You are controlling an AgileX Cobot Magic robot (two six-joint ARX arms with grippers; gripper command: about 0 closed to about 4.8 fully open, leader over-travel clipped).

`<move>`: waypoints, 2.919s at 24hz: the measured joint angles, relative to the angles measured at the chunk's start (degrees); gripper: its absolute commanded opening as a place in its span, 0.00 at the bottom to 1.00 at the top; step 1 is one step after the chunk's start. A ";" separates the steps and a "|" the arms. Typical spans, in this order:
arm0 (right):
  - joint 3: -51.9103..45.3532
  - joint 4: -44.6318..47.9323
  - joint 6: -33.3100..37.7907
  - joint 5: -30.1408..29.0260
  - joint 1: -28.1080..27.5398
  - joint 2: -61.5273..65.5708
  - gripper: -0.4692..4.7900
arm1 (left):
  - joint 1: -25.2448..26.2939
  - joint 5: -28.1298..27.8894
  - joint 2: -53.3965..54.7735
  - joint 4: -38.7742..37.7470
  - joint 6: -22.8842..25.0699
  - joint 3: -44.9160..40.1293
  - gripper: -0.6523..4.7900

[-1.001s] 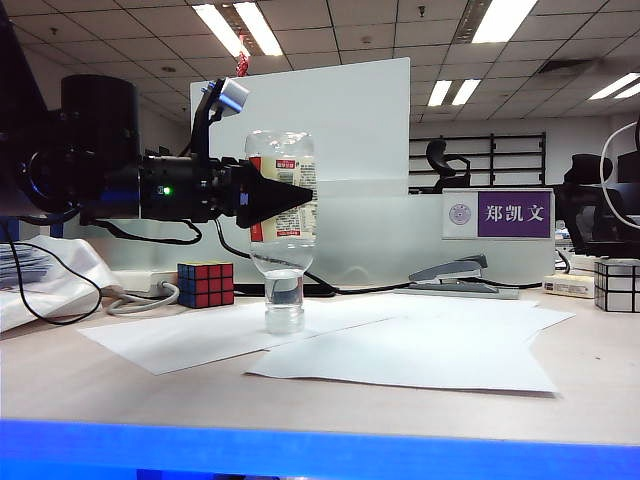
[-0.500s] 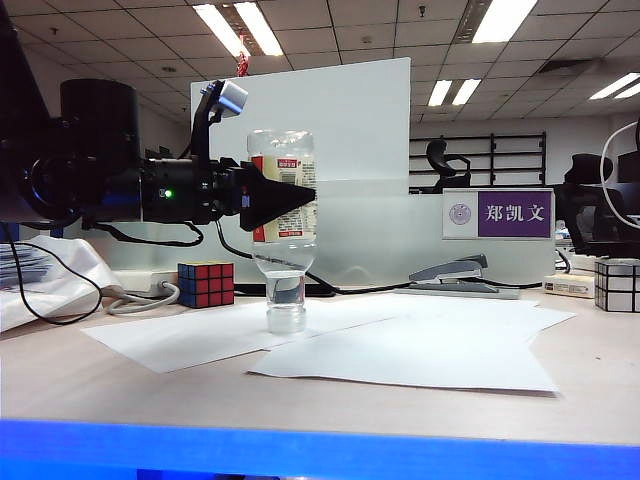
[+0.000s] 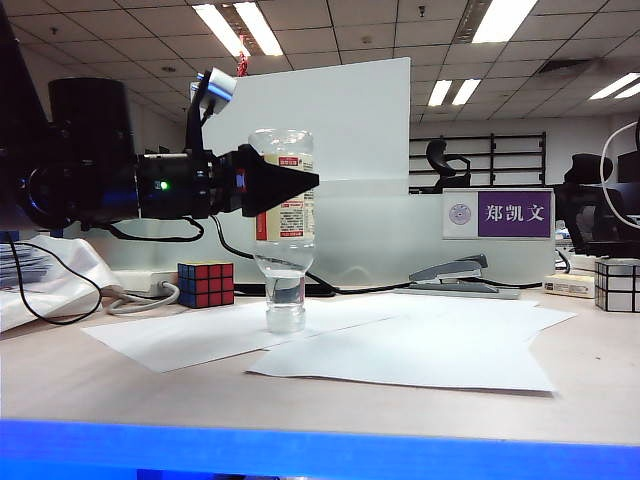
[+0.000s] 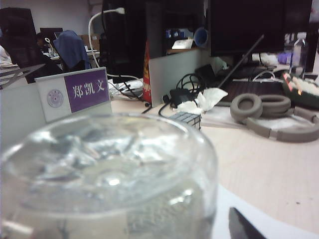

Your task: Flip the plastic bottle upside down.

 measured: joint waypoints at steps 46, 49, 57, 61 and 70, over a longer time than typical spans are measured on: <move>-17.49 32.39 -18.16 7.56 -5.51 -33.44 0.08 | 27.56 -22.18 -89.90 -89.85 14.51 1.14 0.11; -29.73 42.25 -16.96 7.30 -7.58 -38.88 0.08 | 27.56 -22.05 -90.97 -91.08 12.87 -2.16 0.11; -40.83 43.93 -8.81 -2.82 -10.19 -38.21 0.08 | 27.58 -18.34 -102.86 -84.52 -0.87 -23.69 0.11; -44.89 44.44 -2.19 -3.74 -10.23 -36.33 0.08 | 27.58 -18.38 -113.18 -83.54 -5.73 -31.32 0.11; -51.47 55.41 -0.98 -13.33 -10.38 -31.32 0.08 | 27.52 -18.36 -117.61 -88.59 -8.83 -35.74 0.11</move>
